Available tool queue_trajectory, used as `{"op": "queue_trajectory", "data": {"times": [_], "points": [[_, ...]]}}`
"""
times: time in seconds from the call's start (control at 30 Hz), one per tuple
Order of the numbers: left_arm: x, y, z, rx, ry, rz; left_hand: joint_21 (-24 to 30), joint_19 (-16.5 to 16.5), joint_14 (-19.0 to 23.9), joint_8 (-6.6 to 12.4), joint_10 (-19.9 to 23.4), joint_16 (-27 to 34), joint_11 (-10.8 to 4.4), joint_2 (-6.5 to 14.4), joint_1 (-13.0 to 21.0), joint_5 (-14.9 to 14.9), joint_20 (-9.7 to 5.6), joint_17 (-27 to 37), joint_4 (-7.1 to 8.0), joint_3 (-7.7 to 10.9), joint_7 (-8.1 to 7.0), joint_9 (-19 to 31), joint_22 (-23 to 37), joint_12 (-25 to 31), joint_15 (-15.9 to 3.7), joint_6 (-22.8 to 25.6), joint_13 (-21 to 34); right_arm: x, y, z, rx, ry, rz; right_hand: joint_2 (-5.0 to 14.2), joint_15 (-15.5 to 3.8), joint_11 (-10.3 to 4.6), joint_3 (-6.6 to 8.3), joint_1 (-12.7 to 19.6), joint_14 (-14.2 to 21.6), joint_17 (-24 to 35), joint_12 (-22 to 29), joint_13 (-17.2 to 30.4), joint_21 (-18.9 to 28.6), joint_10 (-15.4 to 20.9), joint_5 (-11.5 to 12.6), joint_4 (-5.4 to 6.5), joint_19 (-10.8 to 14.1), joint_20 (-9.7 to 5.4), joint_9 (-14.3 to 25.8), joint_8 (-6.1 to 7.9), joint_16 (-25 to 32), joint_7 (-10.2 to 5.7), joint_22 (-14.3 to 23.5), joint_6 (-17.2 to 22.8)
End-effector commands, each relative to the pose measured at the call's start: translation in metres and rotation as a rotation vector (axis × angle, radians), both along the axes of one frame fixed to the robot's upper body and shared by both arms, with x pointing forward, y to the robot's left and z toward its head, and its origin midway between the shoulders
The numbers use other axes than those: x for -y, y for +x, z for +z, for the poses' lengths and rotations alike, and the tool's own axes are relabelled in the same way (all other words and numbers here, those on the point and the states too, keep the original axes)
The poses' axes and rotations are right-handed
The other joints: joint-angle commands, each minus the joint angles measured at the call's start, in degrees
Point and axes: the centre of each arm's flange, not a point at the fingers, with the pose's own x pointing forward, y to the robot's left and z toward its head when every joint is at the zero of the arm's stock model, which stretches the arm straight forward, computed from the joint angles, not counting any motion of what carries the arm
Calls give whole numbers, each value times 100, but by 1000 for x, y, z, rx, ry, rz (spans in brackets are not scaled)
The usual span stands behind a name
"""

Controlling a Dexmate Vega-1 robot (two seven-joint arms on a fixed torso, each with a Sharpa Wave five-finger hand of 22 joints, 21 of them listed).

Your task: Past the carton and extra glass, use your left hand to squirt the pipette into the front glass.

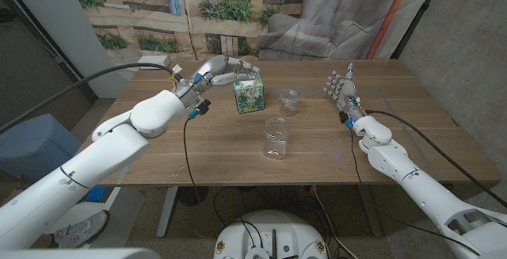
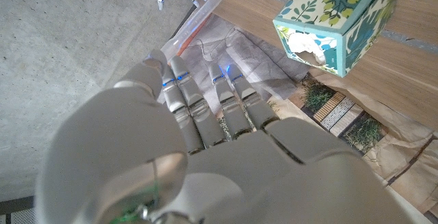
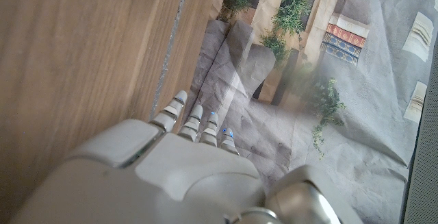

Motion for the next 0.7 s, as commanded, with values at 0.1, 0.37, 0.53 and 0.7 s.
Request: {"op": "queue_trajectory", "data": {"times": [0.1,0.37,0.53,0.7], "points": [[3,9,-1,-114,-72,-98,-16,-10,-59,-14,-66,-25,10,-16,-59,-4,4,21,-21,-43,6,19,15,-22,-662,-50,25,0,0,0,0,0,0,337,-472,0,-44,0,-47,27,22,17,30,-8,28,-4,34,5,11,39,33,-51,31,11],[8,8,1,-130,-83,-122,-19,-24,-76,12,-80,-16,9,-12,-53,-3,7,25,-27,-53,-3,19,16,-15,-675,-11,27,0,0,0,0,0,0,338,-473,0,-43,0,-45,27,18,17,30,-17,28,-4,34,5,11,37,33,-54,31,7],[12,8,0,-135,-79,-139,-15,-16,-76,21,-59,-4,9,2,-37,0,-1,29,-33,-54,-7,19,16,1,-685,1,29,0,0,0,0,-3,5,338,-477,-4,-43,0,-44,27,22,17,31,-8,28,-4,36,3,11,38,34,-46,31,9],[16,8,0,-140,-78,-158,-14,-16,-79,25,-49,0,9,1,-33,0,-1,29,-36,-60,-7,18,16,9,-682,5,30,0,0,0,0,-3,5,337,-479,-21,-43,1,-44,27,21,17,29,-8,28,-5,32,3,11,40,34,-47,30,12]]}}
